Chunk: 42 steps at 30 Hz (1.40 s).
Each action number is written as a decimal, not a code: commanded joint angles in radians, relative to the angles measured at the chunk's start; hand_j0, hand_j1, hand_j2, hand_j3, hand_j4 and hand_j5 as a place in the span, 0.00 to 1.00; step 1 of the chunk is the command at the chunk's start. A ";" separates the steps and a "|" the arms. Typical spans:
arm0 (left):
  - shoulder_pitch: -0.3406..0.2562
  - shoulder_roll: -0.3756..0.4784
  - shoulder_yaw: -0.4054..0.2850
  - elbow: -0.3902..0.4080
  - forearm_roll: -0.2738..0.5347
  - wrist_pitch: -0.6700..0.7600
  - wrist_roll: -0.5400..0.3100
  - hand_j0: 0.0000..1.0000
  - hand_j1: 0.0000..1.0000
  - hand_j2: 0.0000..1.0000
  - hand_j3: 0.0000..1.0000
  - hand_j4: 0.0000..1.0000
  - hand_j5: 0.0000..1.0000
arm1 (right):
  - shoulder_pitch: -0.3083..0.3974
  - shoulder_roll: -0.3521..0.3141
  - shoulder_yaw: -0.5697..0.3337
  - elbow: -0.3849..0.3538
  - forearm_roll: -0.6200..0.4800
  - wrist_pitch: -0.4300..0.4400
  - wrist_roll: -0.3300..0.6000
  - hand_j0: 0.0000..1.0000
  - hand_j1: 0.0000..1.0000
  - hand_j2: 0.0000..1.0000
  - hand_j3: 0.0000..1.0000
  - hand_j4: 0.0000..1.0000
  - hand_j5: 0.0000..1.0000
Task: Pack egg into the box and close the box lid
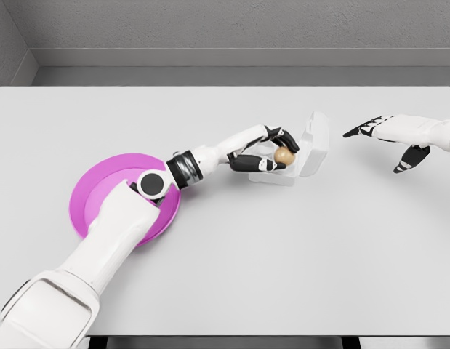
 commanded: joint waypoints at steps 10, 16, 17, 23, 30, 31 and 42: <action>0.000 0.000 0.005 -0.004 0.010 0.002 0.010 0.62 0.62 0.62 0.62 0.62 0.62 | 0.000 -0.001 -0.001 0.000 -0.005 0.002 0.000 1.00 1.00 1.00 1.00 1.00 1.00; -0.002 0.000 0.005 -0.006 0.032 0.002 0.011 0.62 0.62 0.62 0.62 0.62 0.62 | 0.000 -0.001 -0.001 0.000 -0.005 0.002 0.000 1.00 1.00 1.00 1.00 1.00 1.00; -0.002 0.000 0.005 -0.006 0.038 0.002 0.016 0.62 0.62 0.62 0.62 0.62 0.62 | 0.000 -0.001 -0.001 0.000 -0.005 0.002 0.000 1.00 1.00 1.00 1.00 1.00 1.00; -0.015 0.013 0.003 -0.006 0.067 0.002 0.017 0.62 0.62 0.62 0.62 0.62 0.62 | 0.000 -0.001 -0.001 -0.002 -0.005 0.002 0.000 1.00 1.00 1.00 1.00 1.00 1.00; -0.037 0.144 0.000 -0.058 0.188 0.002 0.017 0.62 0.62 0.62 0.62 0.62 0.62 | -0.009 0.004 -0.001 0.000 -0.006 0.002 0.000 1.00 1.00 1.00 1.00 1.00 1.00; -0.037 0.168 -0.006 -0.070 0.211 0.002 0.017 0.62 0.62 0.62 0.62 0.62 0.62 | -0.012 0.004 -0.002 0.000 -0.006 0.002 0.000 1.00 1.00 1.00 1.00 1.00 1.00; -0.038 0.639 -0.170 -0.401 0.265 0.002 0.008 1.00 1.00 1.00 1.00 1.00 1.00 | 0.006 0.056 0.005 -0.046 -0.006 0.002 0.000 1.00 1.00 1.00 1.00 1.00 1.00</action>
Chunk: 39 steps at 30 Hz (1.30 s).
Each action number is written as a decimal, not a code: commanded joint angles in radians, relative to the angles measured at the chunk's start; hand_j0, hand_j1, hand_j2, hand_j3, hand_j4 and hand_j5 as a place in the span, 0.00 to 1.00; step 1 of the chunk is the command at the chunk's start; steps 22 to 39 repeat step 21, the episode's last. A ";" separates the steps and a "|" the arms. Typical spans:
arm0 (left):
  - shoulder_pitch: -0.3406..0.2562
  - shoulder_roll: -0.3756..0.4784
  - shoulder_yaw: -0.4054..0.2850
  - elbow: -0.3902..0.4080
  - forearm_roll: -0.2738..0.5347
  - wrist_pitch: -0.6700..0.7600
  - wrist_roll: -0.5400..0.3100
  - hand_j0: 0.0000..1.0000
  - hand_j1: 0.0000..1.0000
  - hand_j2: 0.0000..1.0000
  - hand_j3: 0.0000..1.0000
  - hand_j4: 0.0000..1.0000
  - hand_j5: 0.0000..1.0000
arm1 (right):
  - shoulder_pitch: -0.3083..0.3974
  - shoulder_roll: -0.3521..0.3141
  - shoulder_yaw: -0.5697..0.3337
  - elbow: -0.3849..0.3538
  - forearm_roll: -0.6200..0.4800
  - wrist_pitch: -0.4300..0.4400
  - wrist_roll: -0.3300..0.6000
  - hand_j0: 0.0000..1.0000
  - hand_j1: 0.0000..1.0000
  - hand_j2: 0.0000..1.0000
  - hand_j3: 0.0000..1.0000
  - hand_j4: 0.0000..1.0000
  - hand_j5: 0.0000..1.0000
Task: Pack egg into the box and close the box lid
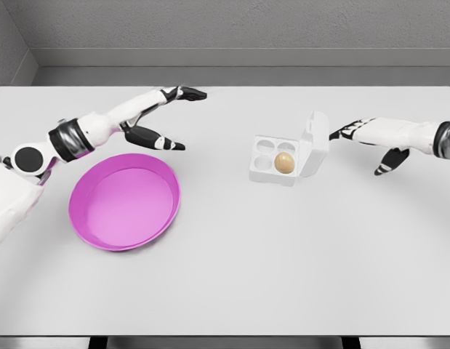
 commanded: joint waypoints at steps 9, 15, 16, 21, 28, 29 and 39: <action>0.003 0.128 -0.043 -0.032 -0.064 0.001 -0.005 1.00 1.00 1.00 1.00 1.00 1.00 | -0.009 -0.007 -0.003 -0.165 -0.005 0.007 0.000 1.00 1.00 1.00 1.00 1.00 1.00; 0.002 0.131 -0.054 -0.023 -0.064 0.001 -0.005 1.00 1.00 1.00 1.00 1.00 1.00 | -0.018 0.036 0.007 -0.221 -0.005 0.012 0.000 1.00 1.00 1.00 1.00 1.00 1.00; 0.002 0.131 -0.054 -0.021 -0.066 0.001 -0.006 1.00 1.00 1.00 1.00 1.00 1.00 | -0.031 0.021 -0.009 -0.221 -0.005 0.008 0.000 1.00 1.00 1.00 1.00 1.00 1.00; 0.002 0.131 -0.055 -0.012 -0.072 0.001 -0.006 1.00 1.00 1.00 1.00 1.00 1.00 | -0.017 -0.097 -0.101 -0.218 -0.007 0.007 0.000 1.00 1.00 1.00 1.00 1.00 1.00; 0.002 0.131 -0.055 -0.012 -0.072 0.001 -0.006 1.00 1.00 1.00 1.00 1.00 1.00 | -0.017 -0.097 -0.101 -0.218 -0.007 0.007 0.000 1.00 1.00 1.00 1.00 1.00 1.00; 0.002 0.131 -0.055 -0.012 -0.072 0.001 -0.006 1.00 1.00 1.00 1.00 1.00 1.00 | -0.017 -0.097 -0.101 -0.218 -0.007 0.007 0.000 1.00 1.00 1.00 1.00 1.00 1.00; 0.002 0.131 -0.055 -0.012 -0.072 0.001 -0.006 1.00 1.00 1.00 1.00 1.00 1.00 | -0.017 -0.097 -0.101 -0.218 -0.007 0.007 0.000 1.00 1.00 1.00 1.00 1.00 1.00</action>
